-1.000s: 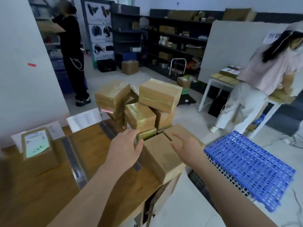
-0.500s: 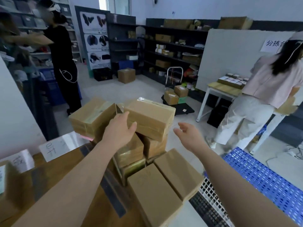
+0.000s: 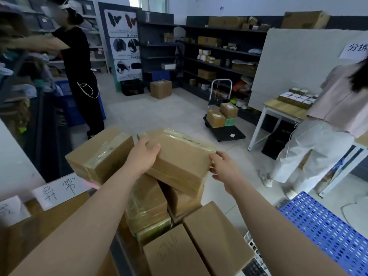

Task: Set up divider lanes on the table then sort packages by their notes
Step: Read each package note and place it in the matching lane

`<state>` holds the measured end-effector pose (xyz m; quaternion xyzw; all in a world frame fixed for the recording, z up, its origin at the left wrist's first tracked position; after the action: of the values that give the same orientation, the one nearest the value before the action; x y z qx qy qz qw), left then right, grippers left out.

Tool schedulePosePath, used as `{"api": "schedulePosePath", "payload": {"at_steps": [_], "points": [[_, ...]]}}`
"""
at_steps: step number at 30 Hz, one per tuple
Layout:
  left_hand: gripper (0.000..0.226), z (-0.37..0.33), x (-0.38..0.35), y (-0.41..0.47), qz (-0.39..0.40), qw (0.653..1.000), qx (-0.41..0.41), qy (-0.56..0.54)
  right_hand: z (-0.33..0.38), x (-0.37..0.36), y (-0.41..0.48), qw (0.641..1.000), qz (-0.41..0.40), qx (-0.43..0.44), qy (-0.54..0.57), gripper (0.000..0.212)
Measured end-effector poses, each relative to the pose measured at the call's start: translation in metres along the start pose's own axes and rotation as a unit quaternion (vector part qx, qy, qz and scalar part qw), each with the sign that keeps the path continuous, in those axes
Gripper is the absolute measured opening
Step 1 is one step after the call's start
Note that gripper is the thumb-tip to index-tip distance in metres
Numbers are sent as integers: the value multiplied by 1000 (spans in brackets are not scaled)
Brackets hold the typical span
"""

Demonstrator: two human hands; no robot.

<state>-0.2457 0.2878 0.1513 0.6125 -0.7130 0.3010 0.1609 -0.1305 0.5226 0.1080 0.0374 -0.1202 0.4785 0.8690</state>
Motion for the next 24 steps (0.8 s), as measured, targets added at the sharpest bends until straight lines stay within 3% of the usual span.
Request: {"api": "schedulePosePath", "payload": {"at_steps": [6, 12, 15, 19, 21, 24], "points": [[39, 11, 13, -62, -67, 990, 11, -127, 2, 30, -4, 997, -4, 26, 75, 27], [50, 28, -17, -132, -71, 970, 49, -227, -5, 62, -23, 995, 26, 42, 83, 37], [32, 39, -34, -165, -82, 957, 56, -273, -13, 76, -35, 994, 50, 63, 74, 32], [78, 60, -69, -197, -61, 958, 74, -270, -35, 84, -55, 992, 93, 73, 42, 22], [64, 75, -83, -209, -63, 957, 106, -263, -43, 85, -65, 989, 119, 80, 41, 8], [33, 94, -102, -219, -47, 953, 135, -266, -56, 87, -71, 989, 126, 75, 36, 22]]}}
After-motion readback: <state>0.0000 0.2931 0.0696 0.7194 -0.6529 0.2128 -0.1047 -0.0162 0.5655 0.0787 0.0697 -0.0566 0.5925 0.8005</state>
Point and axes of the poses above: each hand's wrist, its own y-axis towards the middle knuckle, its own x-axis out of the back of the hand, z = x × y, the point moved 10 cm from there along y, towards the middle knuckle, and after that the axes turned 12 degrees about x, right-handed, at the moved point
